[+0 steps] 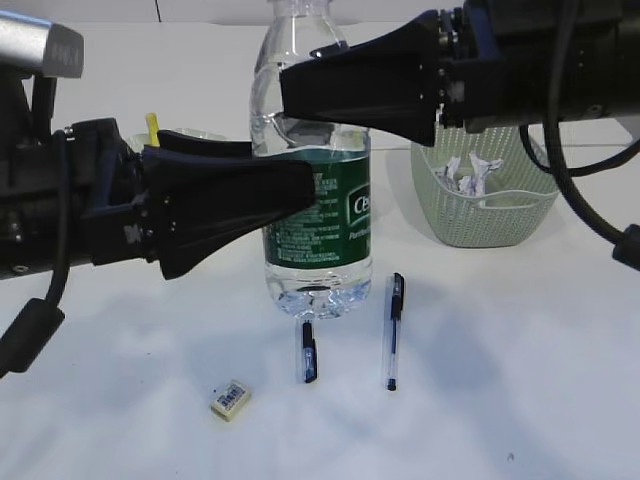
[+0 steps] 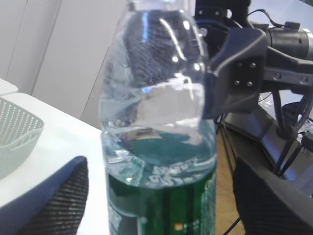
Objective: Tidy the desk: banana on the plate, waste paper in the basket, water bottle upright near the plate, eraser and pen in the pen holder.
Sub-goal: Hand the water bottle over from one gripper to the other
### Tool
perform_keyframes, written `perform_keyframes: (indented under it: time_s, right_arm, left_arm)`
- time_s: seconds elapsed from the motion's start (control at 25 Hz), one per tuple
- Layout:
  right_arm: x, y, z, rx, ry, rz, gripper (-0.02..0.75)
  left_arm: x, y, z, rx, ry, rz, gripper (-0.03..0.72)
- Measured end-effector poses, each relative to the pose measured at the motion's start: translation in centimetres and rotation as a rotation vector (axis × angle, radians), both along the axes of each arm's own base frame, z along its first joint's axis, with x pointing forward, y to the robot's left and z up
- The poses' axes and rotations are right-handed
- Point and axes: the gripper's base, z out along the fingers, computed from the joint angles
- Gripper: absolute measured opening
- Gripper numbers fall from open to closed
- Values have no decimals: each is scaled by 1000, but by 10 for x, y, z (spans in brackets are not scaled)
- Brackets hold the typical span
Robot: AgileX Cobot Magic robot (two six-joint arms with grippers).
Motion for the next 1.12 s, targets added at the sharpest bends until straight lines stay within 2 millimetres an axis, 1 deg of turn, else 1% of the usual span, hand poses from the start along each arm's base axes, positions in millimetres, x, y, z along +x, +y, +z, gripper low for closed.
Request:
perform_keyframes:
  time_s: [0.24,0.8,1.12]
  right_arm:
    - [-2,0,1,6,-1,20,368]
    - [-3,1,3,37,5,30,368]
    - [-8,15,3,26,-19,44,368]
  left_arm:
    - [0,0,0,-12,36,1,673]
    - [0,0,-1,-7,46,-8,644]
    - [-1,-1,-1,-5,42,-19,629]
